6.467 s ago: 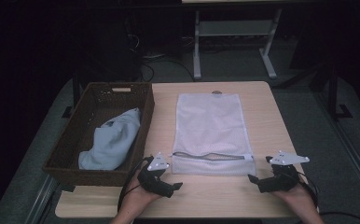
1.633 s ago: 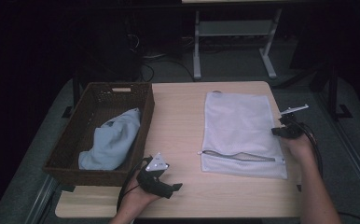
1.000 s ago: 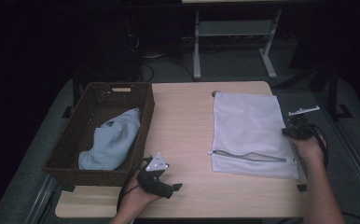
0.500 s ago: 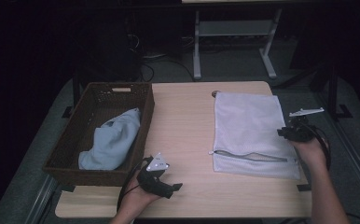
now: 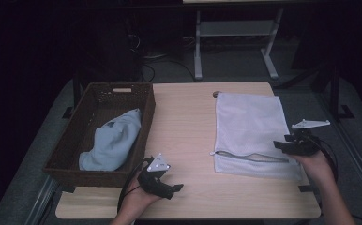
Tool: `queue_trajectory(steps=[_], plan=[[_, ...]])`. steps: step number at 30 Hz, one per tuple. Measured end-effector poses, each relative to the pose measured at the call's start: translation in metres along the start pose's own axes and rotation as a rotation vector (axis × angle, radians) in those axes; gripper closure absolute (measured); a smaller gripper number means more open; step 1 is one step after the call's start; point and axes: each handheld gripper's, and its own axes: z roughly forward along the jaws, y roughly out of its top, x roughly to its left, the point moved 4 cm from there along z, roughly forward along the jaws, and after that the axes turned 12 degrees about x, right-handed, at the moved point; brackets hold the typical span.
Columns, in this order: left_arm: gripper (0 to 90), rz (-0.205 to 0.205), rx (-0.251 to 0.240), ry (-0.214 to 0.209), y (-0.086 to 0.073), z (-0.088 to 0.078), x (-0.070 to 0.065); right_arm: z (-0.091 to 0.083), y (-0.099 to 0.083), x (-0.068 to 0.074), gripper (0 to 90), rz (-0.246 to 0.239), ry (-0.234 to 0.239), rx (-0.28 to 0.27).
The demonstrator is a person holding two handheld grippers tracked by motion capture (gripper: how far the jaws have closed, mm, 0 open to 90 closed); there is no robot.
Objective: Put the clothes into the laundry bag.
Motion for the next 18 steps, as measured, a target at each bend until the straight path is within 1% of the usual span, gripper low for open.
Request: queue_trajectory(steps=[1,4,5,6,7,8,9,10,11,12,13,14,15,16,18], plan=[[13.8,-0.002,0.002,0.0,0.0,0.0,0.0,-0.002,-0.001,0.003,40.3,-0.007,0.002,-0.001],[13.8,0.003,0.01,-0.003,0.0,0.001,-0.001,-0.009,-0.008,0.014,34.4,-0.023,0.014,-0.02],[14.4,0.001,0.013,-0.008,0.0,0.001,-0.001,-0.011,-0.012,0.02,31.7,-0.029,0.034,-0.024],[14.5,0.001,0.013,-0.008,0.0,0.001,-0.001,-0.011,-0.012,0.02,31.7,-0.029,0.034,-0.024],[14.5,-0.001,0.015,-0.01,0.0,0.001,-0.001,-0.014,-0.016,0.027,28.7,-0.045,0.058,-0.028],[14.5,-0.001,0.015,-0.01,0.0,0.001,-0.001,-0.014,-0.016,0.027,28.7,-0.045,0.058,-0.028],[14.5,-0.001,0.016,-0.011,0.0,0.001,-0.001,-0.015,-0.017,0.031,27.4,-0.05,0.058,-0.027],[14.4,0.0,0.016,-0.011,0.0,0.001,-0.001,-0.016,-0.02,0.036,26.3,-0.06,0.058,-0.027],[14.5,0.003,0.015,-0.008,0.0,0.001,-0.001,-0.017,-0.024,0.044,24.5,-0.073,0.072,-0.034],[14.5,0.003,0.015,-0.008,0.0,0.001,-0.001,-0.017,-0.024,0.044,24.5,-0.073,0.072,-0.034],[14.4,0.003,0.015,-0.006,0.0,0.001,-0.001,-0.017,-0.028,0.053,21.7,-0.094,0.093,-0.034],[14.4,0.003,0.015,-0.006,0.0,0.001,-0.001,-0.017,-0.028,0.053,21.7,-0.094,0.093,-0.034],[14.4,0.005,0.013,-0.004,0.0,0.001,-0.001,-0.017,-0.031,0.063,19.9,-0.121,0.099,-0.036],[14.4,0.005,0.013,-0.004,0.0,0.001,-0.001,-0.017,-0.031,0.063,19.9,-0.121,0.099,-0.036],[14.4,0.008,0.015,-0.002,0.0,0.001,-0.001,-0.017,-0.034,0.074,19.2,-0.143,0.111,-0.037]])
